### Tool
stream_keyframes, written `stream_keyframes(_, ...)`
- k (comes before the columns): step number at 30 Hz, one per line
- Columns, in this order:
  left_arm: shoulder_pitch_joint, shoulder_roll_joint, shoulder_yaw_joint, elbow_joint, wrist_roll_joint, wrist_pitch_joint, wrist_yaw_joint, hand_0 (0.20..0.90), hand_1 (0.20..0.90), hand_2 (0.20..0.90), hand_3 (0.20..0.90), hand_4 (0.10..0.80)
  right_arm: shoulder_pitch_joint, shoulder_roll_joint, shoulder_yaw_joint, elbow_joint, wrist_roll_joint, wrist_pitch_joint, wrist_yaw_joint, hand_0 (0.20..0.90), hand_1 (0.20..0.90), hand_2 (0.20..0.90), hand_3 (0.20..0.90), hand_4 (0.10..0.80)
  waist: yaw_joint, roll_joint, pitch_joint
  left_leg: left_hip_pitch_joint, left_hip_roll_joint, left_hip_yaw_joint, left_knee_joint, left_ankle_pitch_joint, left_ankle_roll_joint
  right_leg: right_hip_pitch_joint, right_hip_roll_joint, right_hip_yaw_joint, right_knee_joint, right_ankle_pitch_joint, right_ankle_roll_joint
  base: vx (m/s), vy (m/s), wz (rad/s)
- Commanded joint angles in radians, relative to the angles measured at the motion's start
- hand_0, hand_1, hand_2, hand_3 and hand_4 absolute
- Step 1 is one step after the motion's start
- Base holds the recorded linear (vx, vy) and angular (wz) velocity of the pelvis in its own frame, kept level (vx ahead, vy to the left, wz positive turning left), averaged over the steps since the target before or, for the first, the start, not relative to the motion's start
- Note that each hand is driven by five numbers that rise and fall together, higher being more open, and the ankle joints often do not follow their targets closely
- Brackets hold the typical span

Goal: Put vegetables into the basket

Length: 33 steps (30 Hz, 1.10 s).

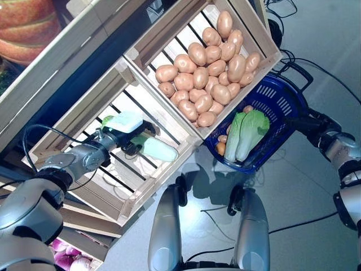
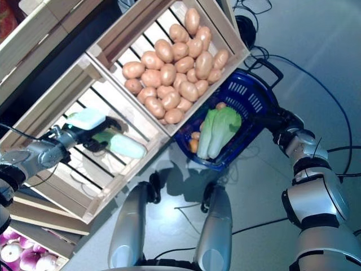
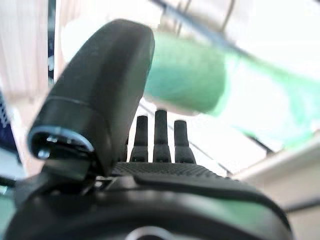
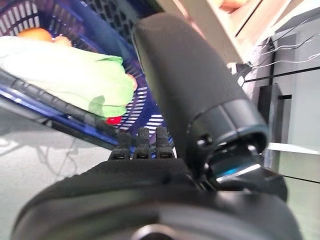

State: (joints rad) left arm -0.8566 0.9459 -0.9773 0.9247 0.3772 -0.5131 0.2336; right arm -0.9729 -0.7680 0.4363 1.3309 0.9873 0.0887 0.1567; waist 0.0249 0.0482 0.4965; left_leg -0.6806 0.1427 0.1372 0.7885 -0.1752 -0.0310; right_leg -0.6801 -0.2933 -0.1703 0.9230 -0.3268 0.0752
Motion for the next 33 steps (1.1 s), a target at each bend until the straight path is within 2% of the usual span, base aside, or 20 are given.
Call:
stream_keyframes(1,0.024,-0.024,0.026,0.003,-0.078,0.011,-0.002,0.900,0.900,0.900,0.900,0.800,0.020,-0.033,-0.025,0.019,-0.006,-0.061,0.002,0.900,0.900,0.900,0.900,0.800,0.002,0.033,-0.080,0.055,0.055,-0.039,-0.107,-0.003,-0.070,0.024,-0.013,0.049,-0.114,0.113,0.009,0.000,0.000,0.00)
stream_keyframes(8,0.031,-0.015,-0.022,-0.029,-0.039,0.023,0.078,0.900,0.900,0.900,0.900,0.800,0.028,-0.035,-0.026,0.020,-0.011,-0.071,0.007,0.900,0.900,0.900,0.900,0.800,-0.004,0.038,-0.063,0.035,0.060,-0.044,-0.093,-0.007,-0.072,0.009,-0.011,0.055,-0.108,0.112,0.015,0.000,0.000,0.00)
stream_keyframes(15,0.028,-0.021,-0.016,-0.064,0.041,0.031,0.232,0.900,0.900,0.900,0.900,0.800,0.039,-0.030,-0.040,0.025,-0.025,-0.081,0.006,0.900,0.900,0.900,0.900,0.800,-0.002,0.036,-0.048,0.012,0.063,-0.050,-0.088,-0.003,-0.073,-0.014,-0.008,0.058,-0.103,0.117,0.017,0.000,0.000,0.00)
stream_keyframes(20,0.013,-0.032,-0.022,-0.052,0.102,0.042,0.293,0.900,0.900,0.900,0.900,0.800,0.030,-0.028,-0.044,0.030,-0.027,-0.095,0.005,0.900,0.900,0.900,0.900,0.800,0.001,0.033,-0.034,-0.012,0.063,-0.056,-0.073,-0.005,-0.074,-0.036,-0.009,0.054,-0.090,0.118,0.017,0.000,0.000,0.00)
stream_keyframes(21,0.014,-0.037,-0.022,-0.046,0.119,0.053,0.301,0.900,0.900,0.900,0.900,0.800,0.027,-0.027,-0.044,0.031,-0.028,-0.101,0.005,0.900,0.900,0.900,0.900,0.800,0.002,0.032,-0.029,-0.020,0.063,-0.059,-0.065,-0.007,-0.074,-0.044,-0.011,0.053,-0.082,0.116,0.017,0.058,-0.025,-0.02)
stream_keyframes(22,0.016,-0.046,-0.028,-0.035,0.135,0.066,0.310,0.900,0.900,0.900,0.900,0.800,0.024,-0.024,-0.044,0.030,-0.031,-0.114,0.006,0.900,0.900,0.900,0.900,0.800,0.001,0.030,-0.023,-0.029,0.063,-0.068,-0.031,-0.046,-0.082,-0.051,-0.013,0.059,-0.051,0.083,0.027,0.000,0.000,0.00)
stream_keyframes(23,0.015,-0.046,-0.028,-0.034,0.137,0.069,0.311,0.900,0.900,0.900,0.900,0.800,0.023,-0.025,-0.045,0.029,-0.031,-0.116,0.006,0.900,0.900,0.900,0.900,0.800,0.001,0.030,-0.020,-0.041,0.063,-0.065,-0.039,-0.018,-0.075,-0.062,-0.013,0.055,-0.060,0.110,0.018,0.000,0.000,0.00)
stream_keyframes(24,0.014,-0.049,-0.034,-0.031,0.146,0.085,0.311,0.900,0.900,0.900,0.900,0.800,0.018,-0.028,-0.045,0.026,-0.028,-0.123,0.003,0.900,0.900,0.900,0.900,0.800,0.001,0.029,-0.012,-0.058,0.063,-0.070,-0.020,-0.025,-0.076,-0.077,-0.015,0.056,-0.046,0.107,0.019,-0.069,-0.012,0.00)
stream_keyframes(25,0.010,-0.053,-0.042,-0.019,0.133,0.104,0.301,0.900,0.900,0.900,0.900,0.800,0.003,-0.032,-0.043,0.021,-0.022,-0.124,-0.004,0.900,0.900,0.900,0.900,0.800,0.001,0.028,0.000,-0.079,0.064,-0.080,0.024,-0.067,-0.084,-0.097,-0.018,0.062,-0.005,0.071,0.027,0.000,0.000,0.00)
stream_keyframes(33,-0.007,-0.083,-0.068,0.047,0.075,0.155,0.190,0.900,0.900,0.900,0.900,0.800,-0.023,-0.040,-0.039,0.011,0.013,-0.122,-0.019,0.900,0.900,0.900,0.900,0.800,-0.004,0.024,0.023,-0.205,0.062,-0.101,0.137,-0.101,-0.074,-0.225,-0.024,0.068,0.098,0.049,0.026,-0.074,-0.003,0.02)
